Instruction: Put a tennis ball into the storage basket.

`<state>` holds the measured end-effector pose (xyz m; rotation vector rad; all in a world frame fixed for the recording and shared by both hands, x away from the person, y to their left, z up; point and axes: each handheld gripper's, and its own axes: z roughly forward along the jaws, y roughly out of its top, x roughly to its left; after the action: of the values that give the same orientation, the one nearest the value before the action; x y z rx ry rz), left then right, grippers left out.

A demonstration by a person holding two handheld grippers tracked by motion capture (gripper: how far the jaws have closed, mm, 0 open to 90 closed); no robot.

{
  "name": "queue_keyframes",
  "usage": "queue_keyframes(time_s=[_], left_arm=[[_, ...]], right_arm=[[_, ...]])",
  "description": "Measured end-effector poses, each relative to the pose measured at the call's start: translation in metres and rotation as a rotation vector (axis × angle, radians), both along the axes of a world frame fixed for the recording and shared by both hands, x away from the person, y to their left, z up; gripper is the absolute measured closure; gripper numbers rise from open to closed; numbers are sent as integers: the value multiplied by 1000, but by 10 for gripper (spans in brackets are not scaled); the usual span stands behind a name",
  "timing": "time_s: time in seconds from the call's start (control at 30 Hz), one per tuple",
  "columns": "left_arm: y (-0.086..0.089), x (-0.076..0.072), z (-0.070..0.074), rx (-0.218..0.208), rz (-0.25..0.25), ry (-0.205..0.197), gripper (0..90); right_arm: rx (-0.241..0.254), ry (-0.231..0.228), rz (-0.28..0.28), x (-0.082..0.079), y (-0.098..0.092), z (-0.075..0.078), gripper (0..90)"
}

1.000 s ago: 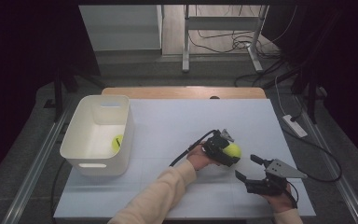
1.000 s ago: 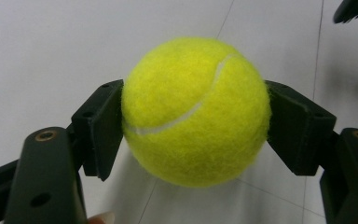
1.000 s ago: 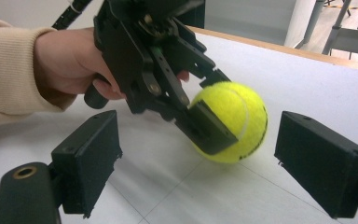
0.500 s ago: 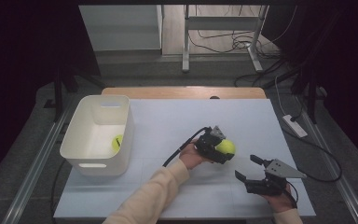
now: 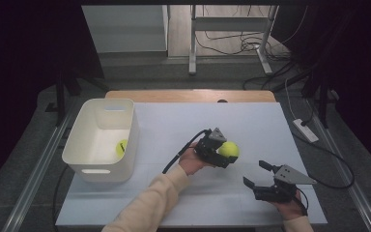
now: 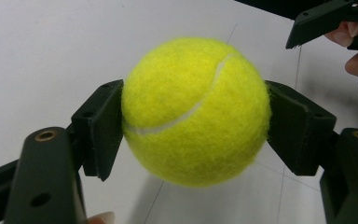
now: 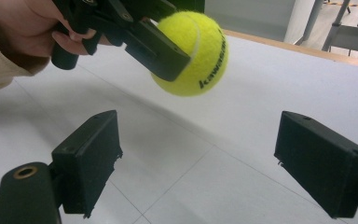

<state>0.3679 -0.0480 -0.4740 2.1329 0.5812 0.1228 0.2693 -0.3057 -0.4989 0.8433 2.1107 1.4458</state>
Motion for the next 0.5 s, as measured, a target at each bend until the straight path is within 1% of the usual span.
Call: queue_keyframes(time_s=[0.2, 0.33, 0.43, 0.5], left_arm=[[9, -3, 6, -13, 11, -11, 269], [19, -6, 11, -23, 25, -20, 269], [27, -10, 14, -20, 32, -34, 269], [33, -12, 16, -30, 43, -31, 270]], right_arm=[[2, -1, -5, 0, 0, 0, 142], [2, -1, -5, 0, 0, 0, 142], [2, 0, -6, 0, 0, 0, 142], [1, 1, -6, 1, 1, -1, 142]])
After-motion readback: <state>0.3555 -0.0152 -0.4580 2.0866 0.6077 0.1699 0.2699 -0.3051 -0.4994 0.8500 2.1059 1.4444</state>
